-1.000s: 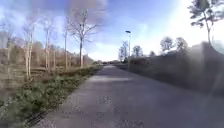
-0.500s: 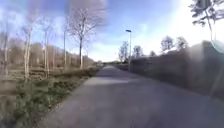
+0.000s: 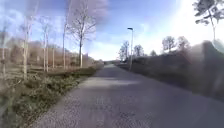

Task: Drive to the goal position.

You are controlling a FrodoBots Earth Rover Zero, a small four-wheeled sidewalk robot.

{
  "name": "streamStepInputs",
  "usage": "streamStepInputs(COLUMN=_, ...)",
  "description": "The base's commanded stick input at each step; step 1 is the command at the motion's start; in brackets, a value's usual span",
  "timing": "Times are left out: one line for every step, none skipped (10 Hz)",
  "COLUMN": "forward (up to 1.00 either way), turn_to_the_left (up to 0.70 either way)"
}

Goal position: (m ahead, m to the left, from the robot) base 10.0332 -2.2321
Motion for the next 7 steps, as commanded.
streamStepInputs(forward=1.0, turn_to_the_left=0.0)
streamStepInputs(forward=1.0, turn_to_the_left=0.0)
streamStepInputs(forward=1.0, turn_to_the_left=0.0)
streamStepInputs(forward=1.0, turn_to_the_left=0.0)
streamStepInputs(forward=1.0, turn_to_the_left=0.0)
streamStepInputs(forward=1.0, turn_to_the_left=0.0)
streamStepInputs(forward=1.0, turn_to_the_left=0.0)
